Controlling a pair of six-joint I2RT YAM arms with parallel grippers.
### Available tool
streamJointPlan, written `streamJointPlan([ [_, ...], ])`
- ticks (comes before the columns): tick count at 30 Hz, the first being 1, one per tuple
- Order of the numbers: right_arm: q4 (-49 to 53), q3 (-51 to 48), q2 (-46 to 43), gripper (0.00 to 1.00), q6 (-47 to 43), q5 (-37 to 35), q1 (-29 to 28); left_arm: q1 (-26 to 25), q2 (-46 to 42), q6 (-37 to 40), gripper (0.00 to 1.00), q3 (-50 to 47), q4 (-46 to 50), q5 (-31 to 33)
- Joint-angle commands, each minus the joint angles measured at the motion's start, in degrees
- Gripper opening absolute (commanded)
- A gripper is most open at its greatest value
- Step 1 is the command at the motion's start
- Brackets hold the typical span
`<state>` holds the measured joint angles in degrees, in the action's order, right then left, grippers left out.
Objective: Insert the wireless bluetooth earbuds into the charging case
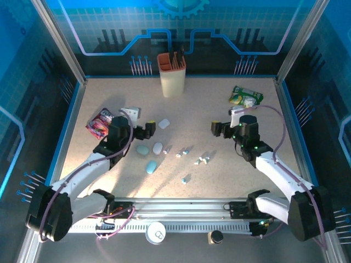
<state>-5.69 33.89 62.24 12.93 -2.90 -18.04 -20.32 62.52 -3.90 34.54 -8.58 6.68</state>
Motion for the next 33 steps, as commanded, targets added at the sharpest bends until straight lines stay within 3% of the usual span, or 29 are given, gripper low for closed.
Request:
streamJointPlan([
  [1,9.0,2.2,-0.6,1.0,3.5,2.4,-6.5,-3.0,1.1,-6.9,0.99,4.6,14.1,0.9],
  [6,9.3,1.2,0.4,1.0,8.5,3.2,-15.3,-6.5,6.0,-11.1,0.99,8.1,22.3,1.0],
  [14,6.0,-0.5,5.9,1.0,12.0,4.2,-25.2,-8.4,17.6,-11.5,0.99,15.8,32.8,-2.2],
  [21,1.8,-0.9,10.7,1.0,13.3,4.1,-27.3,-8.8,25.2,-11.1,0.83,18.7,35.2,-5.6],
  [26,-0.4,-1.6,12.6,1.0,14.8,4.9,-28.0,-9.2,28.5,-11.4,0.64,19.6,35.2,-5.3],
  [33,-1.2,-2.1,13.0,1.0,15.0,4.4,-28.3,-9.6,31.1,-11.4,0.62,19.9,35.4,-5.4],
])
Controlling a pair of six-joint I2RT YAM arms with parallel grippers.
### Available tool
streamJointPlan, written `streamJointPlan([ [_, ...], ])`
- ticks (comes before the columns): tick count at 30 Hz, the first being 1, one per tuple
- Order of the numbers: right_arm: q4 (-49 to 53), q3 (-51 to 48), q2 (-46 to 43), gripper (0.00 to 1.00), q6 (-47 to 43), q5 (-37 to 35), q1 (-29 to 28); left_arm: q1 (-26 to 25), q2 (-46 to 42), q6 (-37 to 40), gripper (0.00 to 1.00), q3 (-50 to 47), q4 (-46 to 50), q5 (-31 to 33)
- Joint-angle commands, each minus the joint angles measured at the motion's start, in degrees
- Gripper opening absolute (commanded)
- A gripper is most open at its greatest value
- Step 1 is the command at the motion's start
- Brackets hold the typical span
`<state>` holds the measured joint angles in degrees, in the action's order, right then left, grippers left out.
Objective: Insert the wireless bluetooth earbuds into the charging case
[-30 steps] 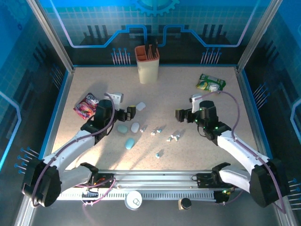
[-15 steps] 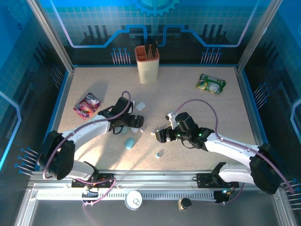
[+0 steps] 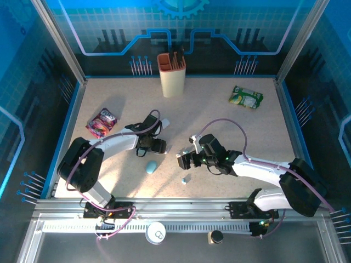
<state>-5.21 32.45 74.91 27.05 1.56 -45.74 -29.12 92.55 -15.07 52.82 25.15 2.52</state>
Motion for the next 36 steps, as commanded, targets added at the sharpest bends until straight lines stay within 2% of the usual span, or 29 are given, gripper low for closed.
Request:
streamJointPlan([
  [1,-1.6,-0.5,0.3,1.0,0.8,-0.2,-0.6,-0.8,1.4,-0.3,0.62,1.7,1.6,-1.2],
  [9,-0.2,0.3,0.0,1.0,1.5,-0.3,-0.6,-1.6,5.0,-0.7,0.61,3.3,2.8,-1.3],
  [12,0.6,0.3,-1.0,1.0,1.4,-1.5,-0.6,-1.9,5.2,-0.8,0.51,3.2,2.8,-1.0],
  [17,1.7,0.2,-2.1,1.0,1.1,-2.6,-0.6,-2.0,4.7,-0.8,0.51,3.2,3.2,0.1],
  [19,1.8,0.1,-2.4,1.0,1.3,-2.6,-0.5,-2.0,4.6,-0.9,0.45,3.2,3.2,0.2],
  [24,1.8,-0.2,-3.4,1.0,2.6,-2.7,-0.2,-2.3,3.7,-1.2,0.45,3.1,2.5,0.8],
  [30,2.3,-0.4,-6.2,1.0,8.0,0.9,3.8,-2.6,-2.9,0.8,0.45,0.9,-3.7,-0.2],
  [33,2.7,-0.4,-7.6,1.0,10.8,3.8,6.7,-2.6,-7.3,4.0,0.45,-2.0,-10.4,-2.0],
  [36,2.9,0.3,-8.4,0.99,14.5,8.4,10.2,-2.6,-10.0,9.8,0.45,-5.2,-17.4,-6.8],
])
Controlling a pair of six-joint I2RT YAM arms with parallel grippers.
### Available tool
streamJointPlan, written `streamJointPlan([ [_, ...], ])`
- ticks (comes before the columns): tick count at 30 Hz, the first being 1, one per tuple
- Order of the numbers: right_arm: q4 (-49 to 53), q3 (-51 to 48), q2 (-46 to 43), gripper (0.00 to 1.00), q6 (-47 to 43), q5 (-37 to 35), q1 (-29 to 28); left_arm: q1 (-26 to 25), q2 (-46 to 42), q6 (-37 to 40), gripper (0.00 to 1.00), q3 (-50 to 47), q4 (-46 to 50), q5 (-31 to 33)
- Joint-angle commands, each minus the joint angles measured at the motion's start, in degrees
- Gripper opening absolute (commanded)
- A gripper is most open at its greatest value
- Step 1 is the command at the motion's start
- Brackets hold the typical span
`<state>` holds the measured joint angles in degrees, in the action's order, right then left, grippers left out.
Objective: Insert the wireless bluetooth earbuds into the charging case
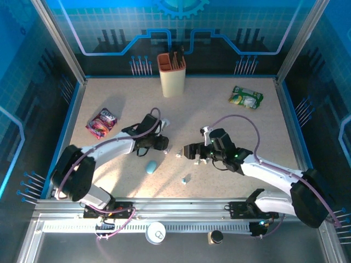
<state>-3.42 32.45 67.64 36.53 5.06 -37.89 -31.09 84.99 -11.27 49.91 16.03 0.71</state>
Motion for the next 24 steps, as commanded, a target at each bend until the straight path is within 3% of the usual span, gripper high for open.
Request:
streamJointPlan([
  [1,0.9,1.0,-1.1,0.98,6.0,7.7,3.5,-0.6,-3.0,7.7,0.46,-2.7,-9.9,-7.0],
  [6,3.0,5.8,-0.2,0.96,9.5,15.7,6.0,-0.8,-6.7,11.5,0.46,-7.0,-23.7,-21.2],
  [11,5.6,9.8,1.6,0.91,12.4,21.0,8.0,-1.3,-8.5,14.9,0.45,-10.8,-32.2,-27.7],
  [24,8.6,14.5,8.4,0.64,12.2,28.5,7.9,-3.7,-8.8,21.8,0.46,-10.8,-33.3,-31.4],
])
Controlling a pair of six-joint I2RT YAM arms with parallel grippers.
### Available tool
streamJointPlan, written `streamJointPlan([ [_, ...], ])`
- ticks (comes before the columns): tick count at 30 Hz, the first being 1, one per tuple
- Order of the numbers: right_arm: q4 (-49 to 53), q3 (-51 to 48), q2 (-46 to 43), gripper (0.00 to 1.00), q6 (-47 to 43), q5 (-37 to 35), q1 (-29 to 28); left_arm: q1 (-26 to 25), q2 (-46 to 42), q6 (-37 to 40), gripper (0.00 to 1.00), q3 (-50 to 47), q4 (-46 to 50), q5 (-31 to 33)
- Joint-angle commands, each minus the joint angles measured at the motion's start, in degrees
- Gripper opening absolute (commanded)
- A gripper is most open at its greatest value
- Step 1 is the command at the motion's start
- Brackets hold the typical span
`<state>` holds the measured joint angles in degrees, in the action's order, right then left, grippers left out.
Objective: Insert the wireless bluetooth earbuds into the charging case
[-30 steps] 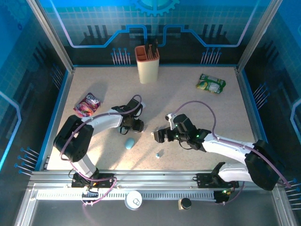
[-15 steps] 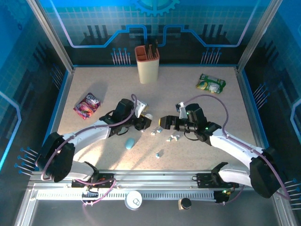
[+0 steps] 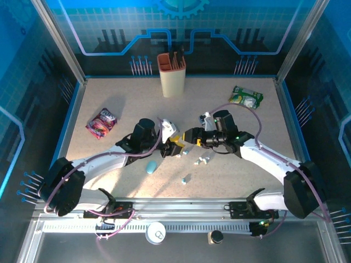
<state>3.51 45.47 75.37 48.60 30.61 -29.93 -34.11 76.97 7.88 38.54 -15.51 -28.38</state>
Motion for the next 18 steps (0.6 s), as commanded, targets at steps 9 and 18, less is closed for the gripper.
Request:
streamJointPlan([
  [9,2.8,0.9,0.6,0.36,-0.6,2.6,-0.4,-1.5,0.0,3.6,0.46,1.2,-1.2,-1.5],
  [18,-8.2,-3.1,-2.6,0.22,6.5,8.6,2.7,-1.5,-1.1,-0.6,0.67,-2.8,-13.6,1.3],
])
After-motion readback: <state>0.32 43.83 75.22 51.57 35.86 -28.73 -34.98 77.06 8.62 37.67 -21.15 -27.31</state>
